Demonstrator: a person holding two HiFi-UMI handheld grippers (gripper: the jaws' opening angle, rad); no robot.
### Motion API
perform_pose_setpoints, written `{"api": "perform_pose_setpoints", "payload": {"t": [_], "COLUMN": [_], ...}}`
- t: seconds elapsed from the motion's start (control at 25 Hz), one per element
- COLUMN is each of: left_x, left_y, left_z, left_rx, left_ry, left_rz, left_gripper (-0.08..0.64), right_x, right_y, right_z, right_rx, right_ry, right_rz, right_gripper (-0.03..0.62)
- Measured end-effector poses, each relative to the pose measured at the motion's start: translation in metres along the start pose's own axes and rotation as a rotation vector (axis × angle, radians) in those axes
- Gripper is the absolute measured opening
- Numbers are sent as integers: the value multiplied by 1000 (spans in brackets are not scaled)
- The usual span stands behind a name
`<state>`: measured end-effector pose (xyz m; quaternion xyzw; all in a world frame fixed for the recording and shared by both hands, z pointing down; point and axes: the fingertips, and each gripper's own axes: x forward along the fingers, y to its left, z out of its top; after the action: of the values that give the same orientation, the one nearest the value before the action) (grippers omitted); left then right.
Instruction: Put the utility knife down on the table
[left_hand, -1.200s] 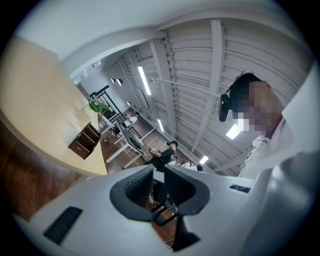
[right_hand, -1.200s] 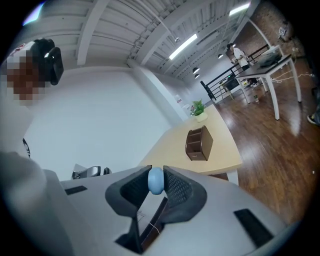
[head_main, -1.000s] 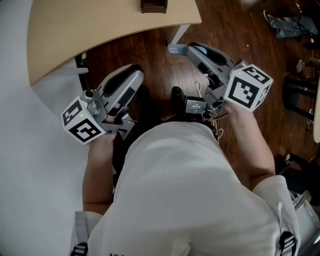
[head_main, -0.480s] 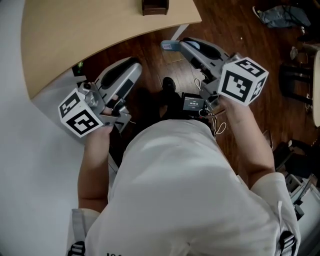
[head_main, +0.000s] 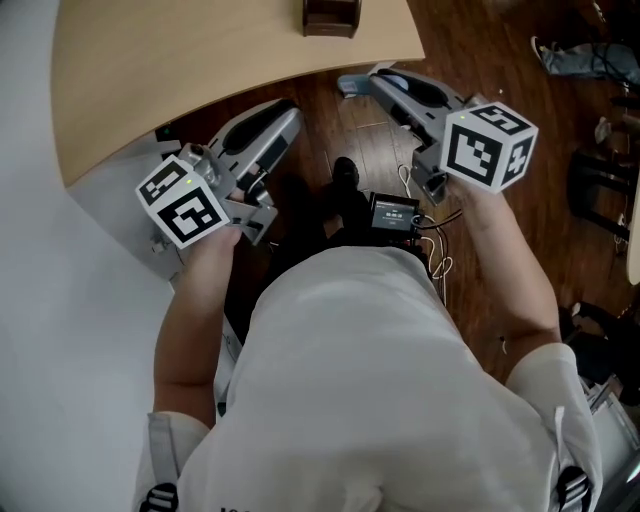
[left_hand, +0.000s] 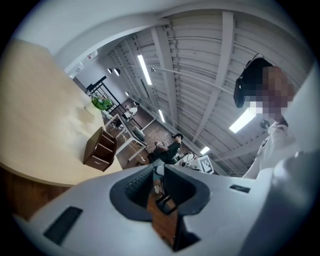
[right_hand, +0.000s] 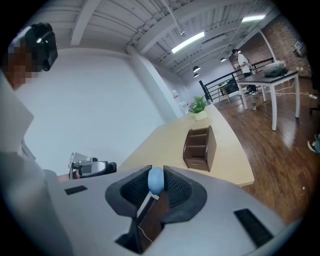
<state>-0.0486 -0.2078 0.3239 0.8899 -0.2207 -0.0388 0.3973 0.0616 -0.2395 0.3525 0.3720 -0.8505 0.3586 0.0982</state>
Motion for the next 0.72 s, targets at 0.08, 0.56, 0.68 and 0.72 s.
{"api": "perform_pose_setpoints", "payload": {"t": [0.08,0.56,0.68,0.72], "left_x": [5,4,5,5], "left_y": [5,8,7,7], "left_z": [1,2,1,1], "left_rx": [-1,20,18,20], "left_ry": [-4,-15,-11,-9], "left_rz": [13,37,27,24], "left_gripper": [64,64,64,64], "right_x": [7,46,57,60], "right_y": [-4,-5,-8,-9], "right_z": [3,6,7,9], "right_rx": [-15,-289,-365,-382], "right_ry": [11,92,114,118], "right_rz": [1,-82,-104,-108], "right_gripper": [72,72,72,72]}}
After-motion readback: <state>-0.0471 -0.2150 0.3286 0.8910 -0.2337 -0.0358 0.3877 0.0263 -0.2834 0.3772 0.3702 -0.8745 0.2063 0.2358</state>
